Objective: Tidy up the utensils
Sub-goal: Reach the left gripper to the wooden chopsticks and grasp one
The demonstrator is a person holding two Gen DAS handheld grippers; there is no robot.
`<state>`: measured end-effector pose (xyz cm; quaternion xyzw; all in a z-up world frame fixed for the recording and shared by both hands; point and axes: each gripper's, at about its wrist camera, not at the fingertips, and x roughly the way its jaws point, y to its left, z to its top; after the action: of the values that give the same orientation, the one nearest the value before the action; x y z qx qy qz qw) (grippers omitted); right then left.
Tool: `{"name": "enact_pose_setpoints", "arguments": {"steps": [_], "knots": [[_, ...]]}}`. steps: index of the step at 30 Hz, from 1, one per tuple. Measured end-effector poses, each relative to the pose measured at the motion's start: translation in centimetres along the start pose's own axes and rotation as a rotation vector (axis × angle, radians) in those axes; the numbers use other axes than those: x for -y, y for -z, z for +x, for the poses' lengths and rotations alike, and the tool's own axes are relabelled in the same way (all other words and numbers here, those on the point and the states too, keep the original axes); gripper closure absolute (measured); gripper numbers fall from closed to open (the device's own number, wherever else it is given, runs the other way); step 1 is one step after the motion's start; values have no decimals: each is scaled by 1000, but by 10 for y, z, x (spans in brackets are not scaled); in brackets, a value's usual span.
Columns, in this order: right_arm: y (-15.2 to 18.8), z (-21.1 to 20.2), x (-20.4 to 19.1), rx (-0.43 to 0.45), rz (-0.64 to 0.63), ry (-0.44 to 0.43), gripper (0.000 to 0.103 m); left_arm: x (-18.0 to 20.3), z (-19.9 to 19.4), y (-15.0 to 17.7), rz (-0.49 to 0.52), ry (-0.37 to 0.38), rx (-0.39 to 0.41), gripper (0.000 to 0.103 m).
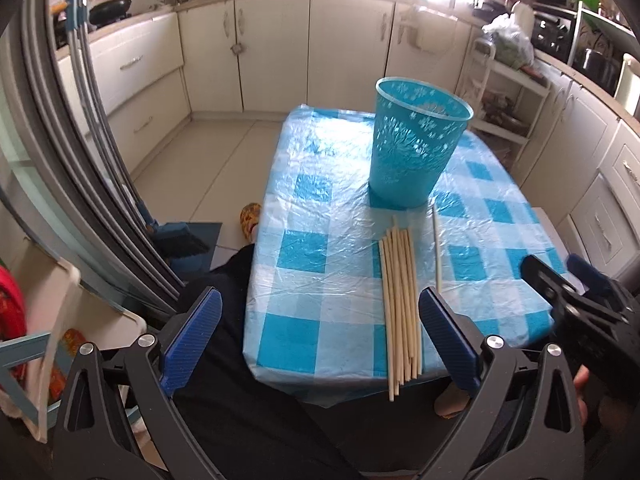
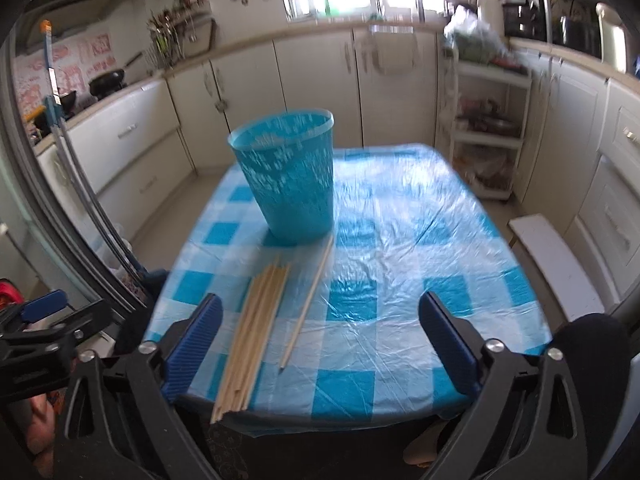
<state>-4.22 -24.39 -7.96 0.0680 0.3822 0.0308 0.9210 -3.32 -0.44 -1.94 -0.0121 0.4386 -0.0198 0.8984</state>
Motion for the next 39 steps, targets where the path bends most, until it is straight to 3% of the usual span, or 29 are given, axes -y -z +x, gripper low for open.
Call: {"name": "enact_pose_setpoints", "arguments": {"steps": [5, 12, 16, 22, 29, 33, 35, 39], "knots": [[-12, 70, -3, -97, -13, -5, 49, 4, 54, -4, -6, 9, -78, 10], [-25, 142, -6, -177, -53, 48, 65, 15, 119, -9, -22, 38, -166, 16], [-25, 148, -1, -177, -81, 48, 70, 21, 142, -12, -20, 49, -194, 22], [-26, 147, 3, -196, -152, 19, 88, 35, 166, -11, 15, 44, -220, 28], [-30, 145, 26, -234, -135, -52, 90, 44, 171, -13, 61, 2, -206, 31], [-38, 150, 35, -244, -111, -63, 89, 51, 169, -14, 103, -12, -190, 43], [-39, 152, 35, -247, -114, -77, 89, 57, 168, -15, 125, 5, -184, 53], [-39, 150, 41, -273, -102, -130, 91, 63, 168, -20, 161, 47, -189, 88]]}}
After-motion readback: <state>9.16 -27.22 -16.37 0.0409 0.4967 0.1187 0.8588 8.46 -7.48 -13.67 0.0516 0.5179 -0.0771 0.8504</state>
